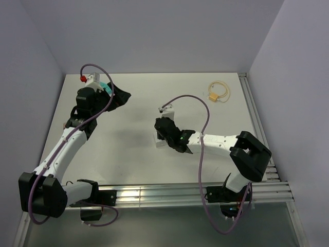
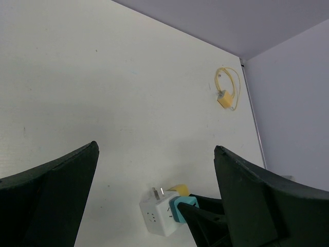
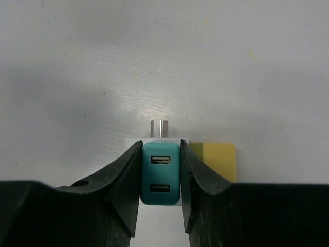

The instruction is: Insert the plug

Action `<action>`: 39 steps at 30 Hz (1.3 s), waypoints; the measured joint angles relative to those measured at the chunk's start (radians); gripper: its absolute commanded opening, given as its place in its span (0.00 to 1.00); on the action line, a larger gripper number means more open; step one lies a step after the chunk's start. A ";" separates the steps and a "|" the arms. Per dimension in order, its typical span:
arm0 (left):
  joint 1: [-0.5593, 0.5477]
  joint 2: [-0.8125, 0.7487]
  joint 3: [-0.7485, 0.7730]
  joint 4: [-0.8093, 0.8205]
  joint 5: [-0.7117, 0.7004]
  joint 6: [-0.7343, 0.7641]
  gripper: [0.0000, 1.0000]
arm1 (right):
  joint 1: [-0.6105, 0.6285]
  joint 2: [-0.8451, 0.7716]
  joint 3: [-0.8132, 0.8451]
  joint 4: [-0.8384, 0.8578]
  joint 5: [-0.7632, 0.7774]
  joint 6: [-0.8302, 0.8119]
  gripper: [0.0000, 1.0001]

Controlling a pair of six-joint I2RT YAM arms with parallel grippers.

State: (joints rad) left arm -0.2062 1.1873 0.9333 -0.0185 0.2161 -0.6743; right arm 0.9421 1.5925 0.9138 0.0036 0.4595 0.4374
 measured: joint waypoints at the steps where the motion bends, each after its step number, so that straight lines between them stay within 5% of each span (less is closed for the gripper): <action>1: 0.000 -0.004 -0.003 0.002 0.000 0.000 0.99 | 0.011 0.000 -0.014 0.017 0.027 0.029 0.00; 10: 0.000 -0.014 -0.014 0.009 0.001 -0.001 0.99 | 0.148 0.129 0.029 0.047 0.326 0.231 0.00; 21: 0.000 -0.026 -0.019 0.014 -0.003 -0.001 1.00 | 0.227 0.299 0.240 -0.201 0.563 0.359 0.00; 39: 0.000 -0.034 -0.020 0.013 -0.004 -0.001 0.99 | 0.226 0.246 0.187 -0.212 0.564 0.384 0.03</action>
State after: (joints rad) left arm -0.2062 1.1534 0.9134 -0.0051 0.2119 -0.6750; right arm 1.1683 1.8381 1.1007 -0.2081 1.0233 0.8211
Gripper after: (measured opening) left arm 0.995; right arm 0.382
